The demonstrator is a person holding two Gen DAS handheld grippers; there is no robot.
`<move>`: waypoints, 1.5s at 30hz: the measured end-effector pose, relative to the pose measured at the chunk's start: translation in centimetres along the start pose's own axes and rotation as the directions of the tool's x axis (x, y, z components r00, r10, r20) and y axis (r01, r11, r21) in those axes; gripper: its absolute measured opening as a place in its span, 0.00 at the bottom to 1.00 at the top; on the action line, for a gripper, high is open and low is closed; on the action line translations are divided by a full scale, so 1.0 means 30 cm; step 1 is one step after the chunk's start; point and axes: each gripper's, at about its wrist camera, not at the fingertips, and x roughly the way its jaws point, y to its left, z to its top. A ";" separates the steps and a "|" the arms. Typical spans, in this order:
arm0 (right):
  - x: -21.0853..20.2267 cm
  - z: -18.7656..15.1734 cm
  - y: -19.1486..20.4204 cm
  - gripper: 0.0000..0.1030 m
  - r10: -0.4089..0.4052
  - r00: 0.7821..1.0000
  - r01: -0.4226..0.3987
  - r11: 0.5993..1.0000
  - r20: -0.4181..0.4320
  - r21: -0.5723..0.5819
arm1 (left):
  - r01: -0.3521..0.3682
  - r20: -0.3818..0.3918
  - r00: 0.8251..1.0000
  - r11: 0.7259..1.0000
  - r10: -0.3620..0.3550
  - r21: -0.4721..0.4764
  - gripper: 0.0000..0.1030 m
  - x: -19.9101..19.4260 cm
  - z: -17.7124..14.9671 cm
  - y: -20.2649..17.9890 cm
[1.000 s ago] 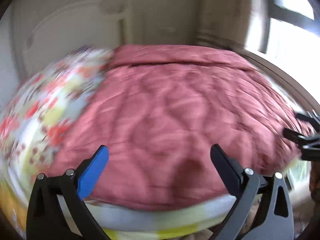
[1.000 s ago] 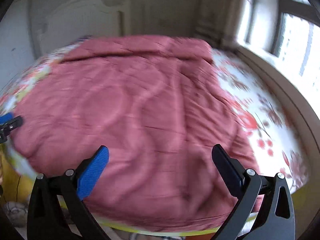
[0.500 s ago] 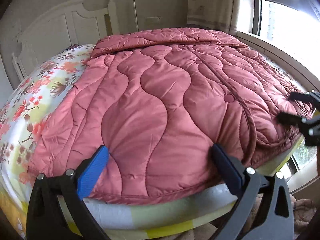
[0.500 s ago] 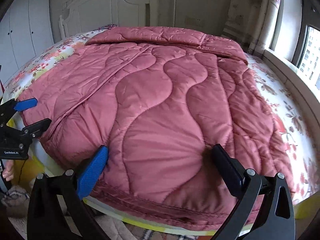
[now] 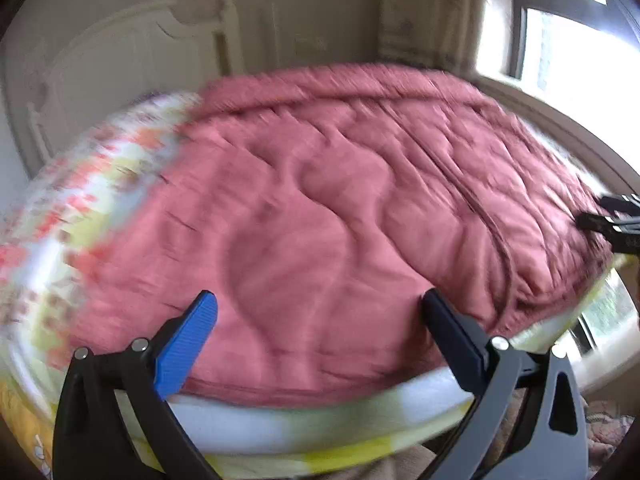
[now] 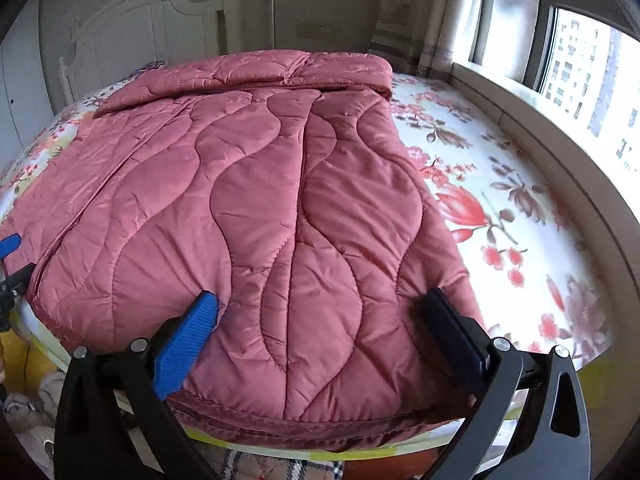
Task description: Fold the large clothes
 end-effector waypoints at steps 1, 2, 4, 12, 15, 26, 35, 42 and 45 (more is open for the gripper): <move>-0.009 0.001 -0.011 0.96 -0.012 1.000 0.012 1.000 0.004 0.006 | -0.031 0.026 0.999 0.999 0.032 -0.033 0.98 -0.016 0.012 0.046; -0.016 0.005 -0.028 0.96 -0.025 1.000 0.025 1.000 0.010 0.019 | -0.035 0.034 0.999 0.997 0.037 -0.068 0.98 -0.019 0.022 0.086; -0.031 0.006 -0.079 0.96 -0.039 0.999 0.037 0.997 0.024 0.067 | -0.021 0.024 0.999 0.981 0.026 -0.194 0.98 -0.022 0.038 0.220; -0.027 -0.048 -0.318 0.96 0.042 0.999 -0.042 0.947 0.004 0.317 | -0.032 -0.093 0.996 0.923 -0.004 -0.383 0.94 0.074 -0.002 0.444; -0.012 -0.049 -0.289 0.96 0.069 0.998 -0.069 0.955 0.008 0.288 | -0.011 -0.088 0.996 0.954 -0.016 -0.300 0.92 0.088 -0.006 0.351; -0.002 -0.030 -0.043 0.27 0.224 0.971 -0.234 0.964 0.088 0.124 | 0.224 -0.015 0.972 0.951 -0.233 -0.214 0.18 0.040 -0.012 0.187; -0.265 -0.140 -0.180 0.25 0.601 0.780 -0.622 0.775 0.171 0.110 | 0.596 0.234 0.801 0.771 -0.552 -0.224 0.18 -0.385 -0.124 0.349; -0.674 -0.032 -0.194 0.25 0.686 0.595 -0.716 0.689 0.419 -0.112 | 0.682 0.502 0.669 0.722 -0.549 -0.118 0.22 -0.669 0.077 0.443; -0.717 0.138 -0.177 0.25 0.648 0.597 -0.682 0.720 0.473 -0.127 | 0.606 0.460 0.749 0.774 -0.476 -0.186 0.30 -0.587 0.256 0.456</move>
